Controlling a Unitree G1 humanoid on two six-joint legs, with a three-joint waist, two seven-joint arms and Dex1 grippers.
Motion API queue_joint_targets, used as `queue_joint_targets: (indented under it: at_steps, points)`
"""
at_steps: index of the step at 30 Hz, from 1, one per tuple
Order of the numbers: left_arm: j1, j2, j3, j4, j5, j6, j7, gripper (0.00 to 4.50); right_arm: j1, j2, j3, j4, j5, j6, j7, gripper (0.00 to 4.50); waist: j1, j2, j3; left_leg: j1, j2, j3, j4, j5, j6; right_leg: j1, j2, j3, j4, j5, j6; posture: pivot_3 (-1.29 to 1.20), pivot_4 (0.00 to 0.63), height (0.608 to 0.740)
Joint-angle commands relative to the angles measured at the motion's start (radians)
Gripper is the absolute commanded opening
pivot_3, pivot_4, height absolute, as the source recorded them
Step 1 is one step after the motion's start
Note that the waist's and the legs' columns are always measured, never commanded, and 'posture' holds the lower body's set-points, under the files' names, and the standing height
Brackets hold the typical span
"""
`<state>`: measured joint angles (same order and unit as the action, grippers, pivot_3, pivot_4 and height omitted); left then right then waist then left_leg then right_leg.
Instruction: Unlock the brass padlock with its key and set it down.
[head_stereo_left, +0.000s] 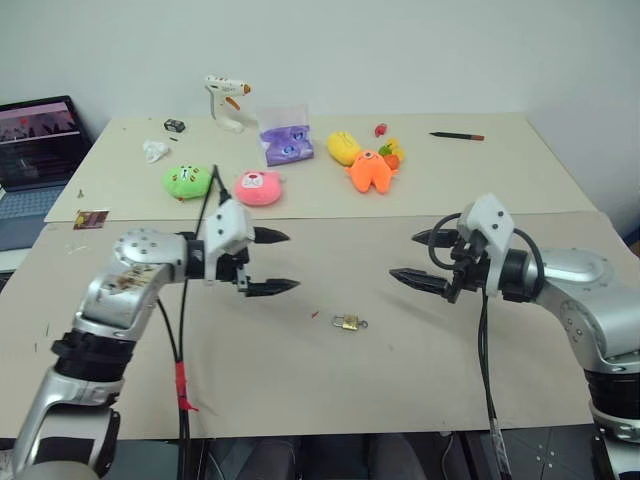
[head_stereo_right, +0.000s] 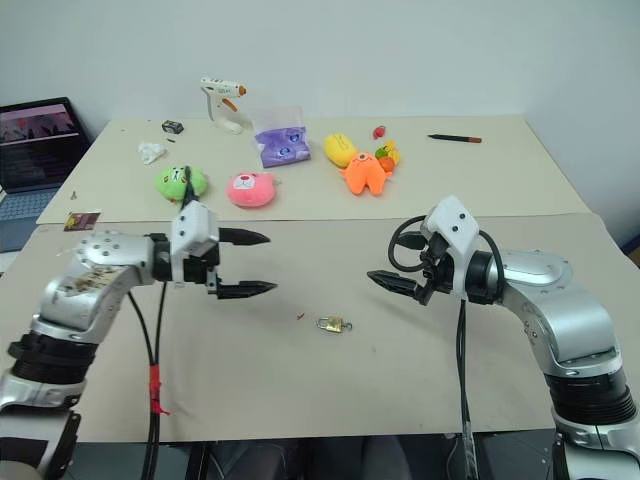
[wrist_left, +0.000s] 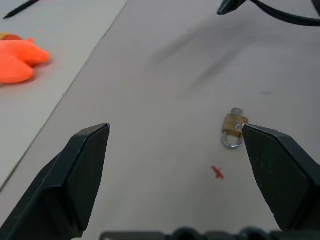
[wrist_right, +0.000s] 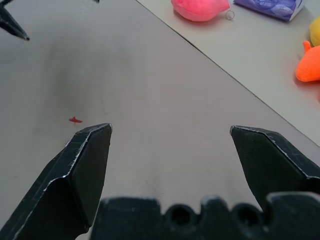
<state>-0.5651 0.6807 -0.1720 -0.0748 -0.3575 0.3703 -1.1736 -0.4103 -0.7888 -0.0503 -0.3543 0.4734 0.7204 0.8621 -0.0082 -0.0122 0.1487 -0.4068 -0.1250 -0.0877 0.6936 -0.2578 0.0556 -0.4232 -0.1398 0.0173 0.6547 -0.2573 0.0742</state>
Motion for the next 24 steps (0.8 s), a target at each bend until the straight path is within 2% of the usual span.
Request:
queue_joint_targets:
  at_steps: [1,12,16,24]
  points:
    - [-0.028,-0.048,-0.067,0.007,0.041,-0.061,-0.028,4.50,0.021,-0.002,-0.042,-0.045,-0.010,-0.033,-0.031,4.47,0.001,0.000,0.000,0.000,0.000,0.000,0.000,0.000,0.000,0.000,0.000,0.000,0.000,0.000,0.000,0.00,0.150,0.740]
    - [-0.064,-0.197,-0.246,0.185,0.210,-0.291,-0.090,4.50,0.163,-0.015,-0.161,-0.150,0.000,-0.002,-0.135,4.47,0.011,0.000,0.000,0.000,0.000,0.000,0.000,0.000,0.000,0.000,0.000,0.000,0.000,0.000,0.000,0.00,0.150,0.740]
    - [-0.100,-0.255,-0.283,0.280,0.252,-0.343,-0.107,4.50,0.205,-0.015,-0.196,-0.192,0.005,0.013,-0.167,4.47,0.013,0.000,0.000,0.000,0.000,0.001,0.001,0.000,0.000,0.000,0.000,0.000,0.000,0.000,0.000,0.00,0.150,0.740]
    - [-0.143,-0.296,-0.303,0.453,0.350,-0.444,-0.081,4.50,0.267,-0.019,-0.252,-0.253,0.018,0.044,-0.210,4.47,0.019,0.000,0.000,0.000,0.000,0.002,0.001,0.000,0.001,0.000,0.000,0.001,0.000,0.000,0.000,0.00,0.150,0.740]
